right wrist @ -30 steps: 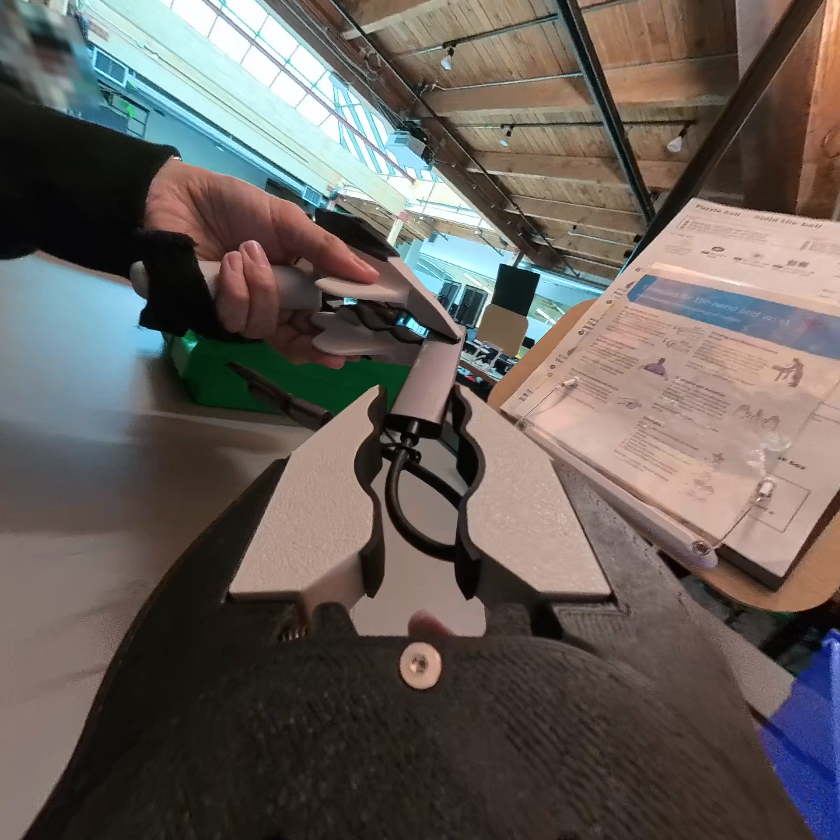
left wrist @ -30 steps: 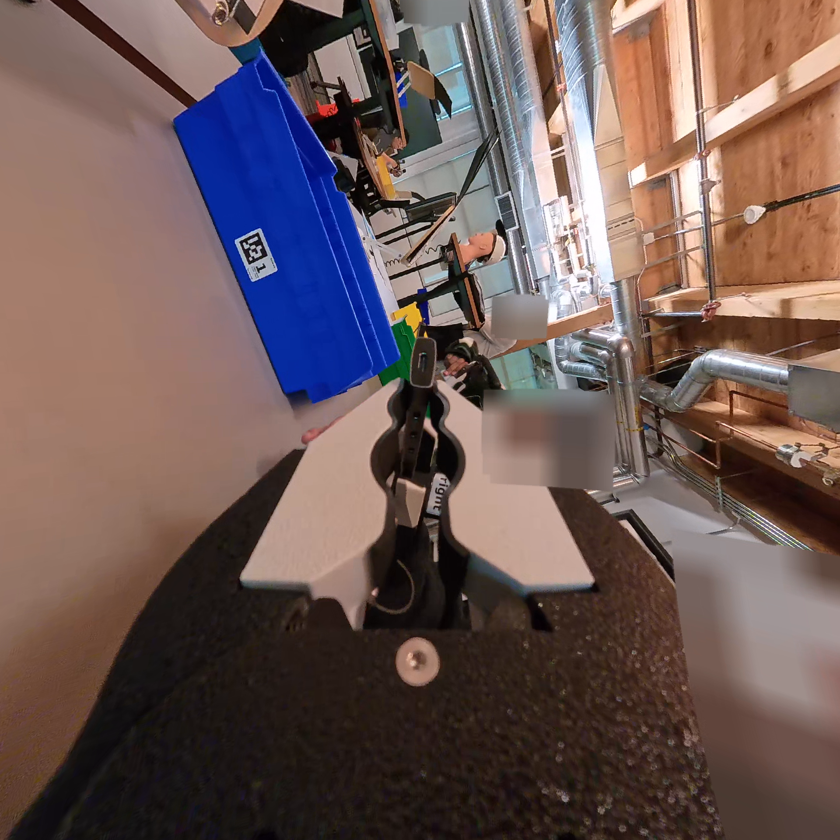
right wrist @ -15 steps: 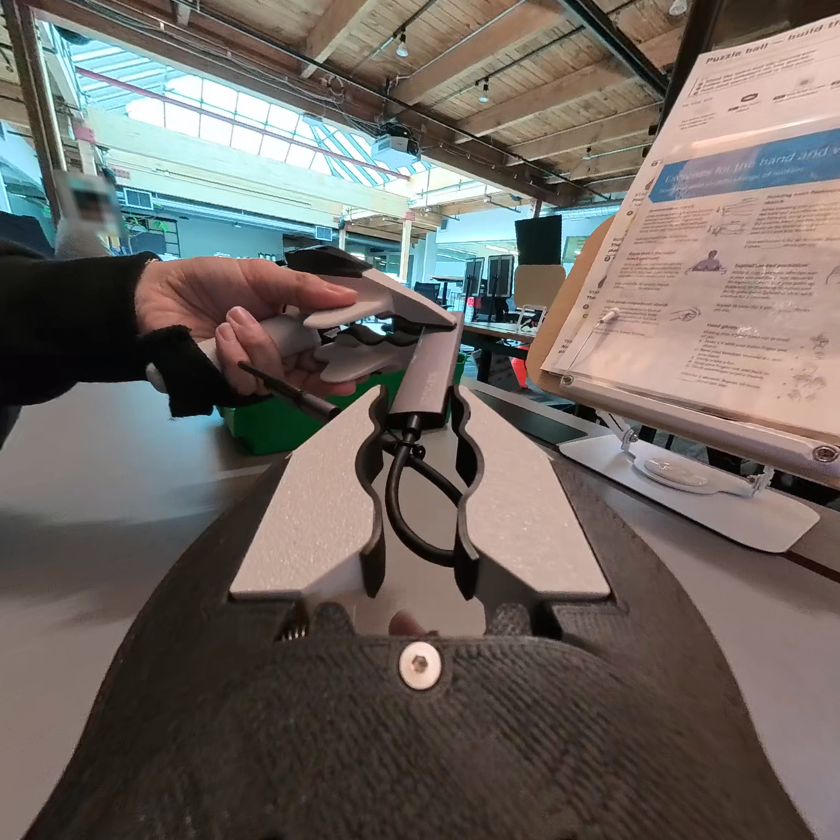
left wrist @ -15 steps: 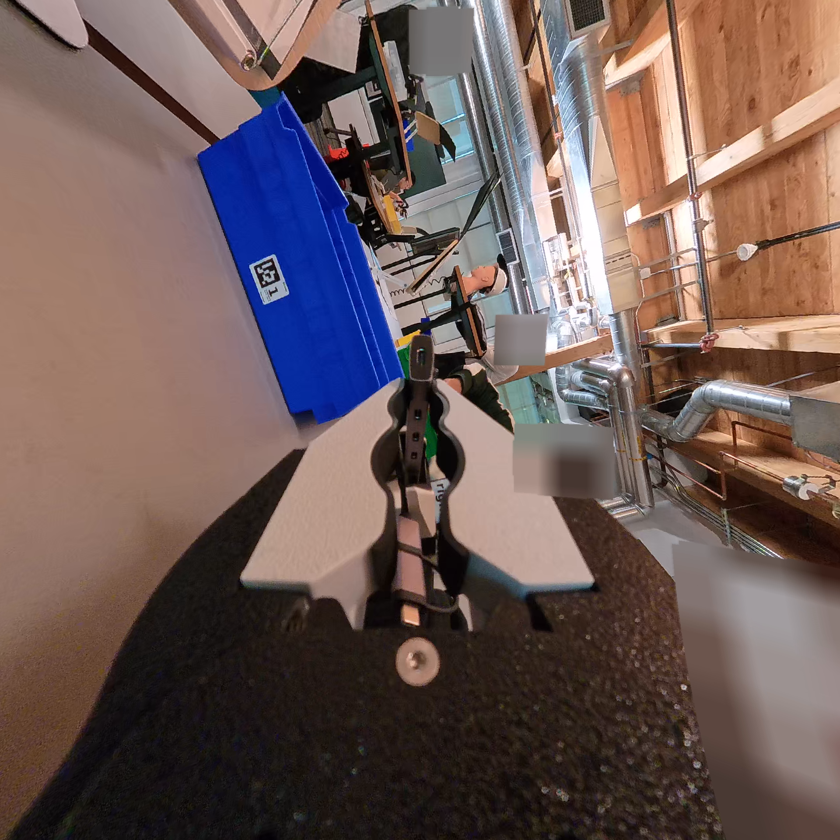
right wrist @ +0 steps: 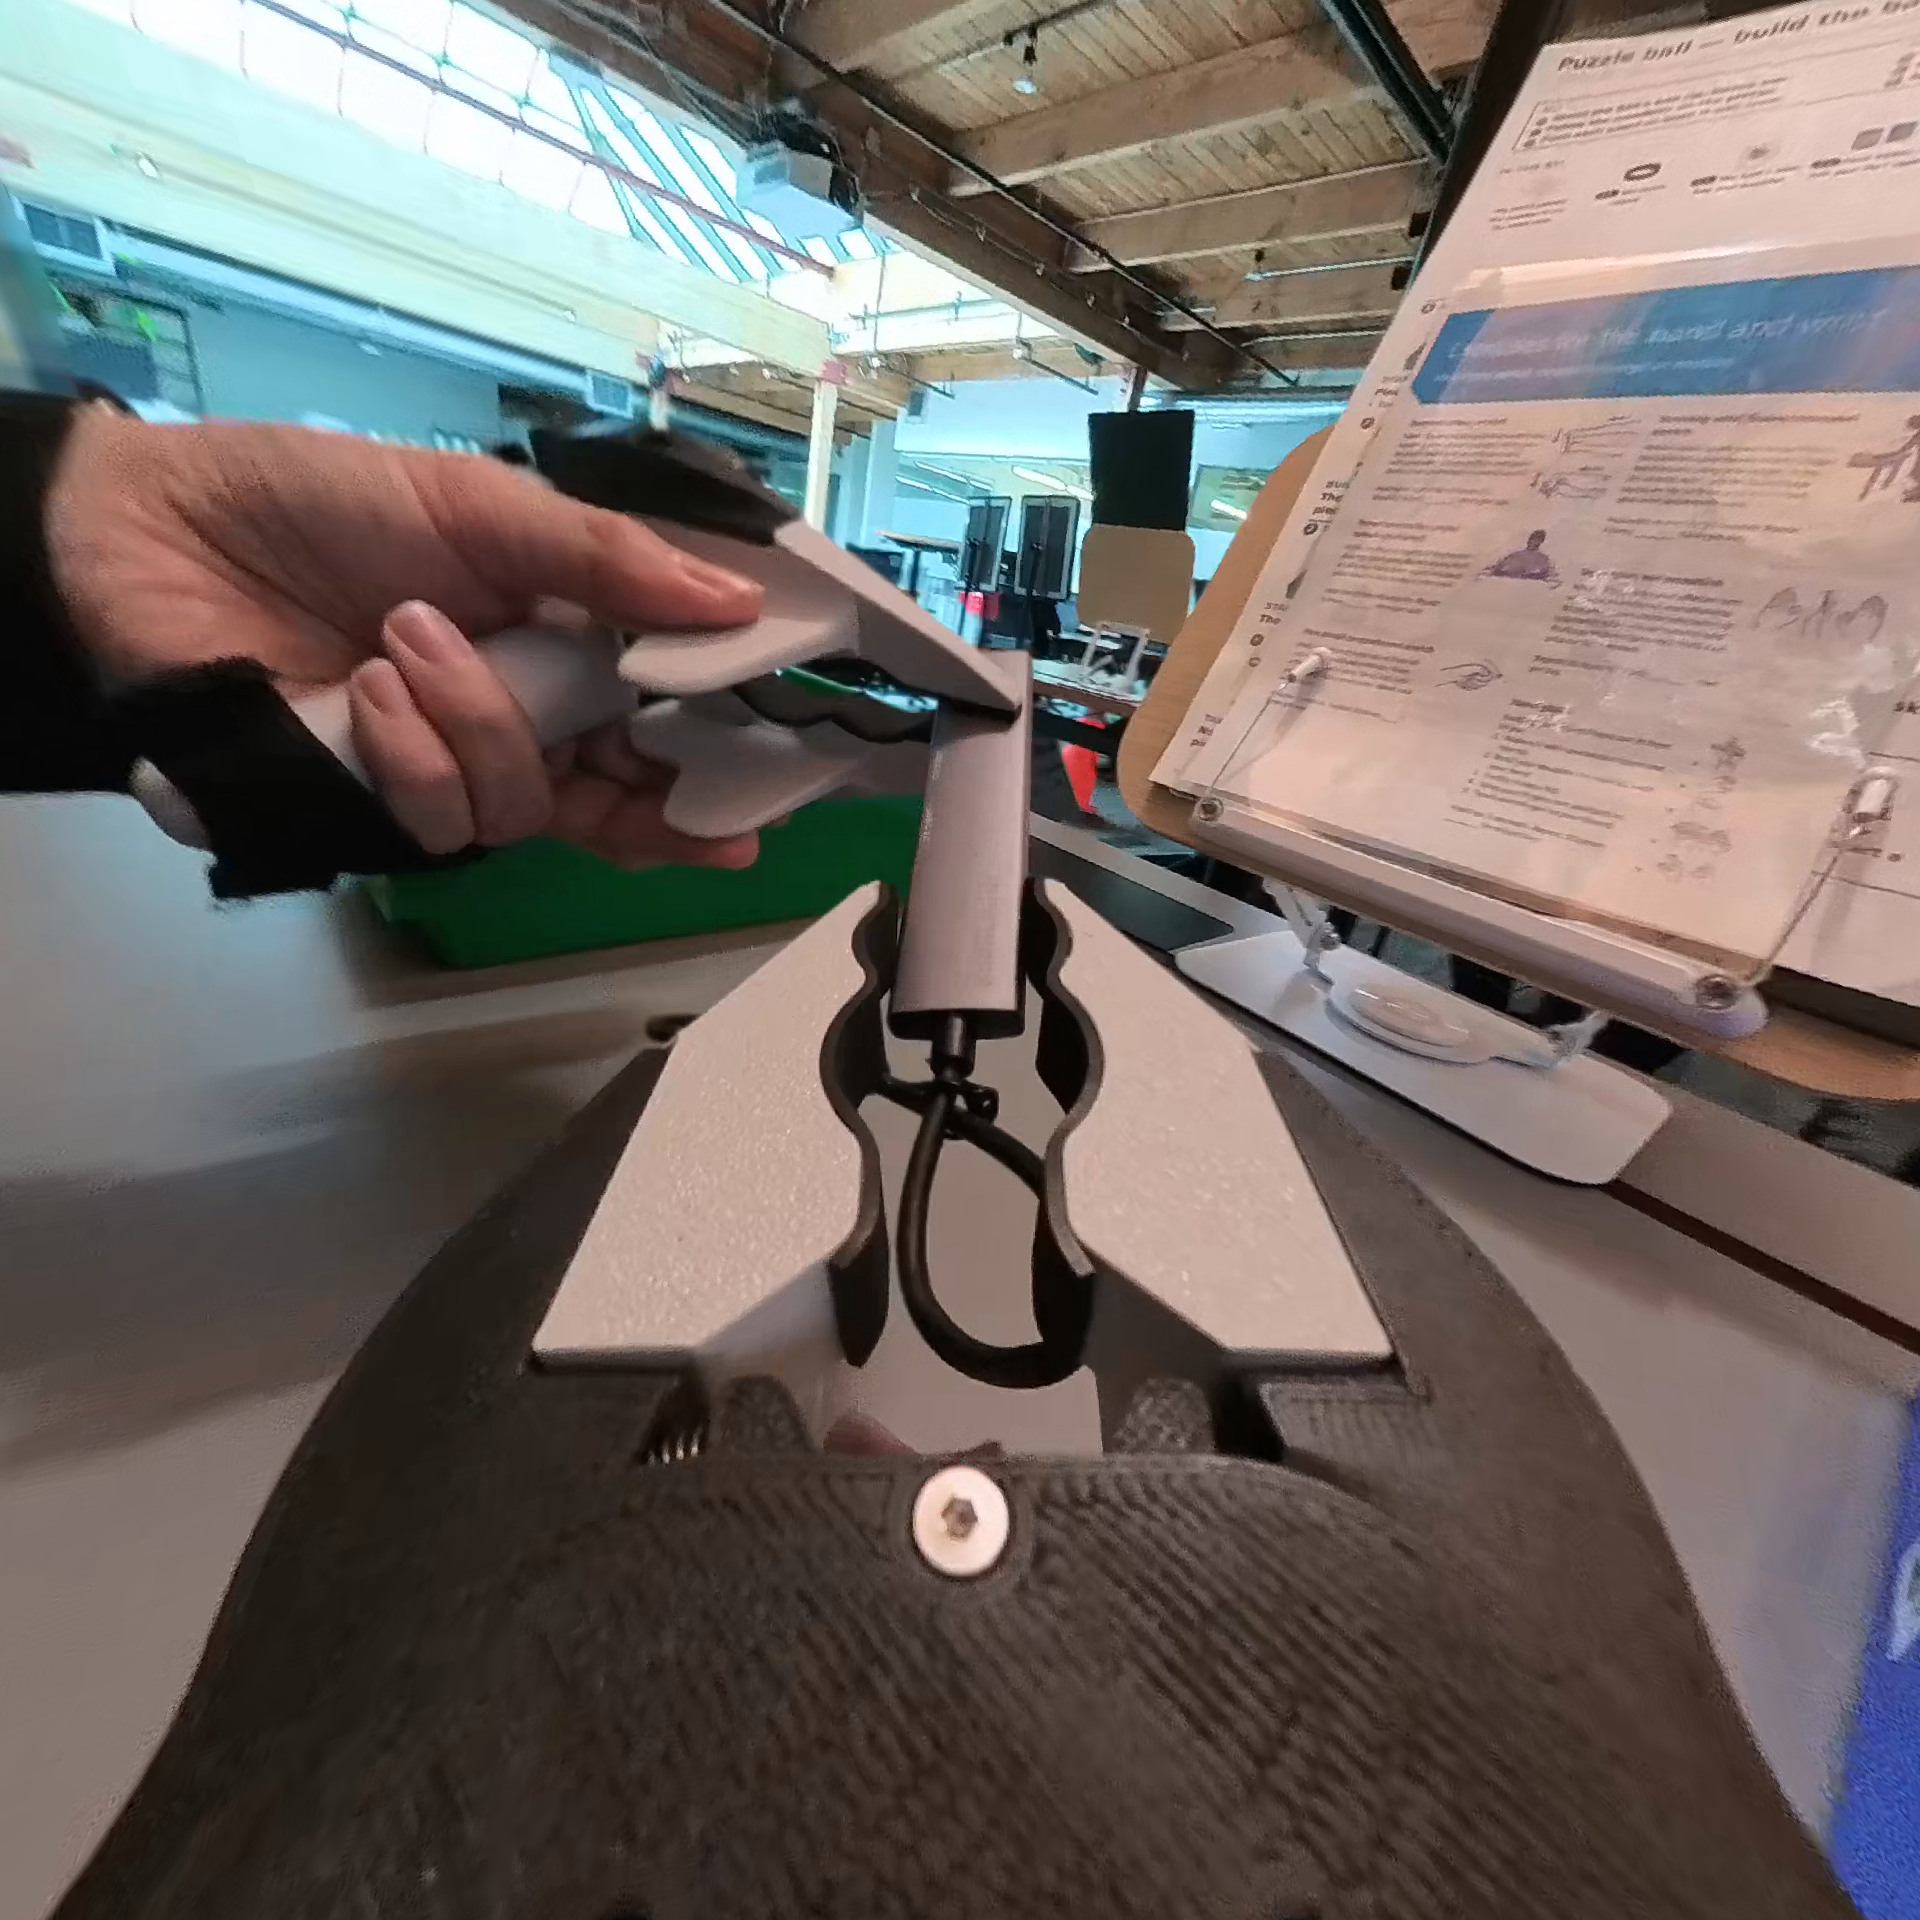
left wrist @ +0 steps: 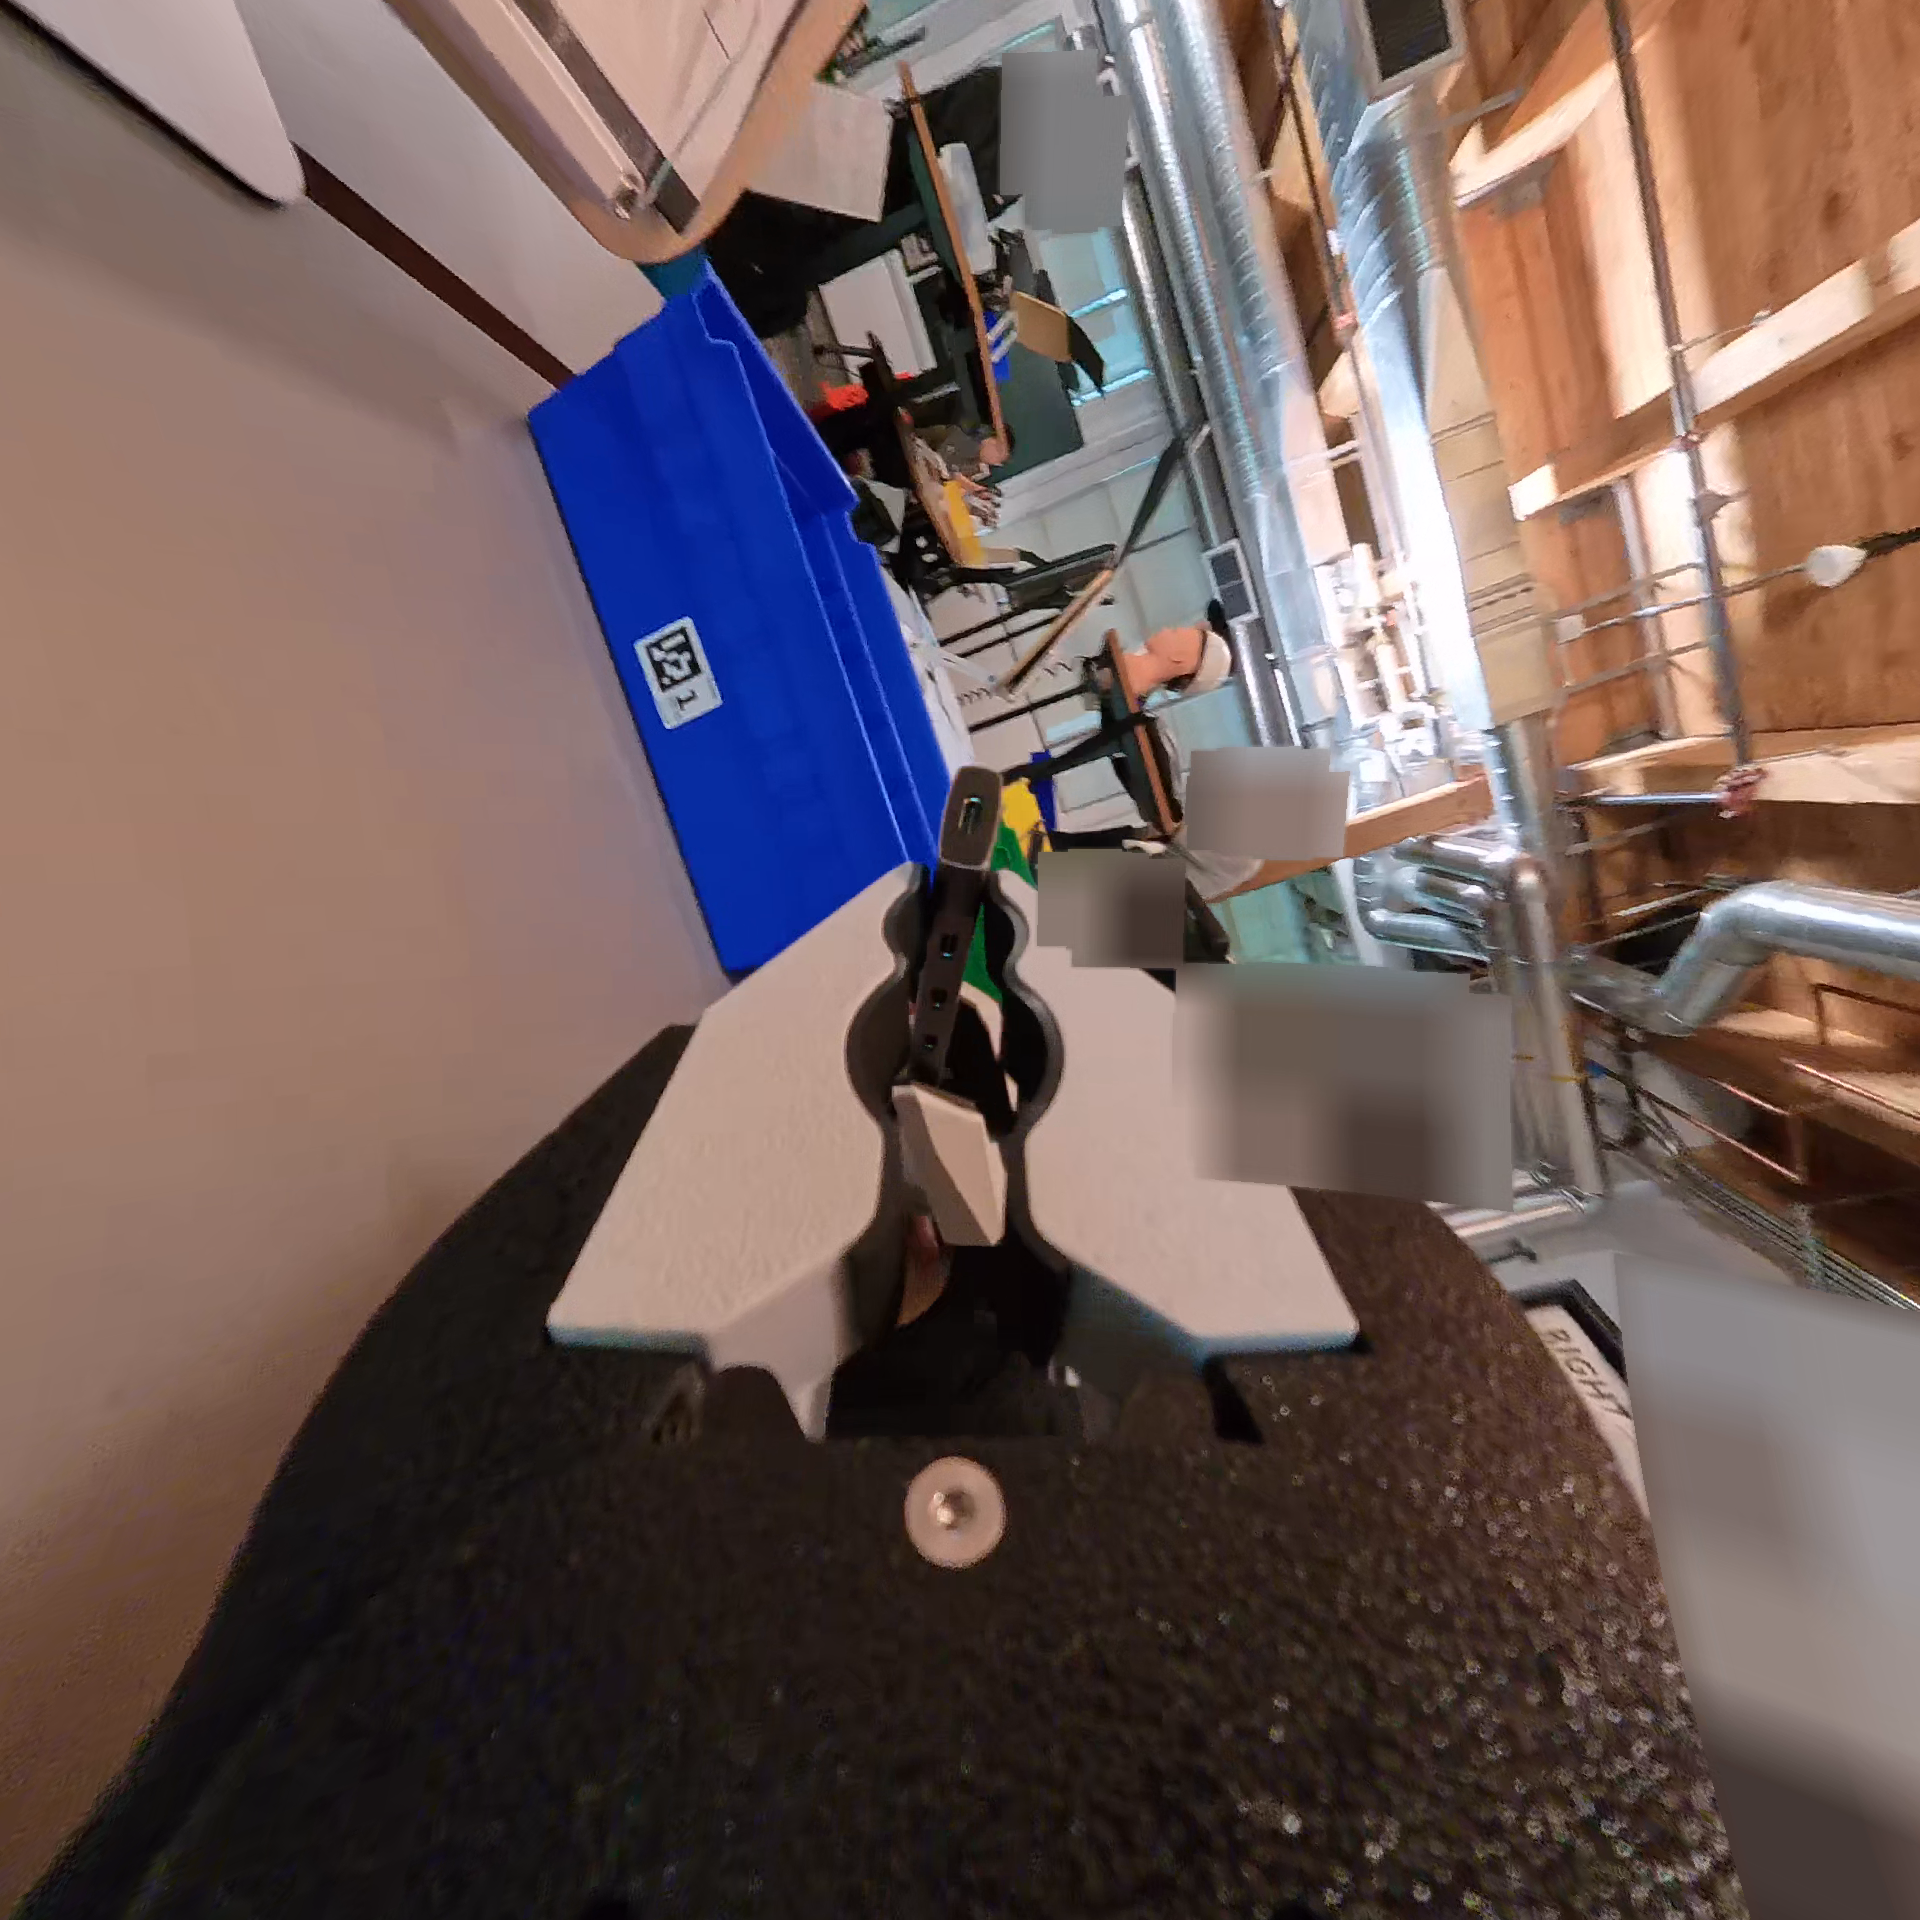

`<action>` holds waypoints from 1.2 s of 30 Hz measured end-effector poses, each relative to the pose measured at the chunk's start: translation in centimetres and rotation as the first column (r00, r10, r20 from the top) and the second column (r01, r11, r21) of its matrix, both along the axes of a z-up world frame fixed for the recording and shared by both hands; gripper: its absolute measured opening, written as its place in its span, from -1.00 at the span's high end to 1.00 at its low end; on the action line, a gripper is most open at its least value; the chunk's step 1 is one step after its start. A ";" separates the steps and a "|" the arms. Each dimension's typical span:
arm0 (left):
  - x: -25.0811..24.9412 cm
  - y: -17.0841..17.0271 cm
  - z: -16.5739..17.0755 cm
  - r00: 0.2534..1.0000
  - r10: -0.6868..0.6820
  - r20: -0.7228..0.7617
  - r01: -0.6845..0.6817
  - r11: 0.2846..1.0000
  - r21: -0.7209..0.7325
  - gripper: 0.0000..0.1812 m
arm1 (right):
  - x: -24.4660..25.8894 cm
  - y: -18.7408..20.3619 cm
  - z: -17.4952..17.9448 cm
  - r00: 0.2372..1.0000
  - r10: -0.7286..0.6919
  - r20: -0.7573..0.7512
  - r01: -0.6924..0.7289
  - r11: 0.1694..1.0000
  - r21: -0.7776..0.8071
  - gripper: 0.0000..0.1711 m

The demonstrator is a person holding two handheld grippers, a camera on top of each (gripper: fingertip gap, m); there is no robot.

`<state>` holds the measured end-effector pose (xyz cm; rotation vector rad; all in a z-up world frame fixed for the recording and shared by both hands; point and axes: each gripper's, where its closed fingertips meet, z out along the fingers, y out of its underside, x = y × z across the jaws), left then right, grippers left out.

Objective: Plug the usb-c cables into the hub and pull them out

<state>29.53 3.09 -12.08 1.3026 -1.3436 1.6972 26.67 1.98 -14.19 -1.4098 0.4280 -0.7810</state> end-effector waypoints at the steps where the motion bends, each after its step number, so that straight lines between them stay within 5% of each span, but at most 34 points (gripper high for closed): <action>1: 0.0 0.0 0.1 1.000 0.014 0.003 -0.014 1.000 0.011 0.92 | 0.1 0.0 -0.1 1.000 -0.017 0.022 0.018 1.000 -0.020 0.73; 13: -0.8 -0.1 1.5 0.995 -0.012 -0.103 -0.002 0.991 -0.134 0.91 | -0.7 0.0 1.0 0.989 -0.011 0.149 0.013 1.000 -0.010 0.67; 21: -0.4 -0.1 1.1 0.997 0.022 -0.080 -0.031 0.994 -0.103 0.92 | -0.6 -0.1 0.9 0.989 -0.037 0.144 0.049 0.996 -0.078 0.72; 28: 0.9 1.5 2.2 0.935 0.135 0.329 -0.206 0.960 0.192 0.81 | 0.0 -0.7 1.1 0.998 0.020 -0.058 -0.011 0.990 0.138 0.72; 36: -1.3 7.2 5.4 0.674 0.014 0.738 -0.516 0.724 0.457 0.62 | 2.0 -3.5 0.3 0.981 -0.016 -0.194 0.072 0.956 0.284 0.72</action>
